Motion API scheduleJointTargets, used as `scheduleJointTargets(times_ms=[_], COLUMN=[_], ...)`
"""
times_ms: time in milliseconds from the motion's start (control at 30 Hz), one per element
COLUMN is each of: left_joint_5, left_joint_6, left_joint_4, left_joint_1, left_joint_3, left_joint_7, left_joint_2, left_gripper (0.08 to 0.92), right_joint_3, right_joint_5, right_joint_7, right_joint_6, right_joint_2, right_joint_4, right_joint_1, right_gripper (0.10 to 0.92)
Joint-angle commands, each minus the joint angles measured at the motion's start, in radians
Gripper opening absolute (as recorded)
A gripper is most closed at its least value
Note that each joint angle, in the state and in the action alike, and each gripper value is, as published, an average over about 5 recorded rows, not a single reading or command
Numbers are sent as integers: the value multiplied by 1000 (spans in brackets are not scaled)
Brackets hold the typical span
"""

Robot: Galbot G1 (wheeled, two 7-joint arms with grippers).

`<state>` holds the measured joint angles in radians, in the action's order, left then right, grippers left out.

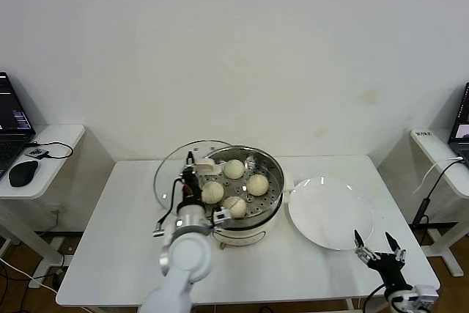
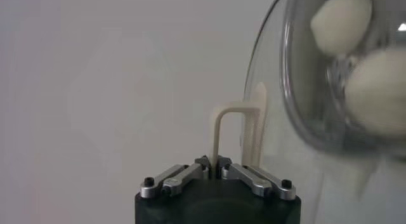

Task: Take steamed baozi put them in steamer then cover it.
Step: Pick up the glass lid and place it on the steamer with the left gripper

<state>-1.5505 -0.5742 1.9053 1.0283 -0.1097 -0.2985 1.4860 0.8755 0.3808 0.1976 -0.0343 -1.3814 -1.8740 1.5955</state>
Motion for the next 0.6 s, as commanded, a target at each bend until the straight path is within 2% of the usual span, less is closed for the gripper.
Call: scheduleJointTargets(times_ms=[33, 600], left_joint_5=[-11, -9], left_joint_6=[-23, -29], left_joint_4=[-90, -215], left_joint_1=[-88, -135], left_joint_3=[137, 190], left_joint_7=[-30, -16], left_joint_2=[99, 116], left_gripper=[139, 139], right_joint_3=[2, 11], right_joint_5=[-6, -7], right_joint_7=[0, 1], right_joint_6=[-1, 2], right_joint_2=[-3, -2], right_joint_4=[9, 28], right_joint_1=[-4, -16], right_gripper=[823, 823])
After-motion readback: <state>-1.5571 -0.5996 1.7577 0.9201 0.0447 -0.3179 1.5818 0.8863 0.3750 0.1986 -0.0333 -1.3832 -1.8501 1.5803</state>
